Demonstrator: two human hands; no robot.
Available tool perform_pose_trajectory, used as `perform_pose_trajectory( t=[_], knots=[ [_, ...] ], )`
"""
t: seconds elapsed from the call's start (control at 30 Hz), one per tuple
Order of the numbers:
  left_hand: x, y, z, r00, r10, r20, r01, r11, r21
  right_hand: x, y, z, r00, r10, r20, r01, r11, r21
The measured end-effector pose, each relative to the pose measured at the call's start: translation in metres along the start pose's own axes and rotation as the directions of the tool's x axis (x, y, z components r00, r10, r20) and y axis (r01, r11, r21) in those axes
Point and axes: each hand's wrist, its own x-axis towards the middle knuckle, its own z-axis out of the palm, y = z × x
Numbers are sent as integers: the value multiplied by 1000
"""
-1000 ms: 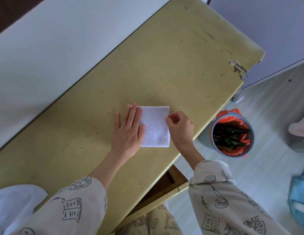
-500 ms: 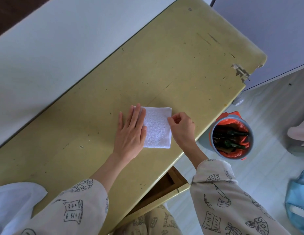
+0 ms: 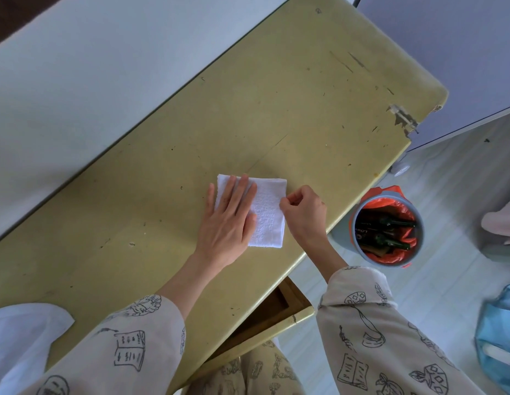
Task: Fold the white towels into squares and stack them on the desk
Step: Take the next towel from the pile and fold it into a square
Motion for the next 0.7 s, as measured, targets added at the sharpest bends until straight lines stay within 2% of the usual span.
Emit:
perform_pose_trajectory(
  t=[0.3,0.33,0.37,0.43,0.5,0.53,0.6,0.7],
  knots=[
    [4,-1,-1,997,75,9,-75,997,5,0,4,8,998,-29,-59,29,1000,2],
    [4,-1,0,997,72,12,-73,997,13,-2,5,8,993,-65,-99,64,998,-17],
    [4,0,0,997,72,15,-73,997,16,-5,7,9,971,-167,-172,155,984,-82],
    [4,0,1,997,73,27,-73,997,15,-13,14,17,867,-441,-230,370,881,-294],
    [5,-1,2,997,71,42,-72,997,23,-17,22,31,796,-594,-116,490,744,-454],
    [5,-2,3,996,72,50,-74,997,31,-18,28,37,790,-612,-38,511,691,-510],
    [5,-4,3,994,94,52,-96,995,41,-17,35,42,820,-570,48,491,657,-572],
    [4,-13,1,994,103,21,-104,994,18,-12,45,38,853,-513,99,453,631,-629]
  ],
)
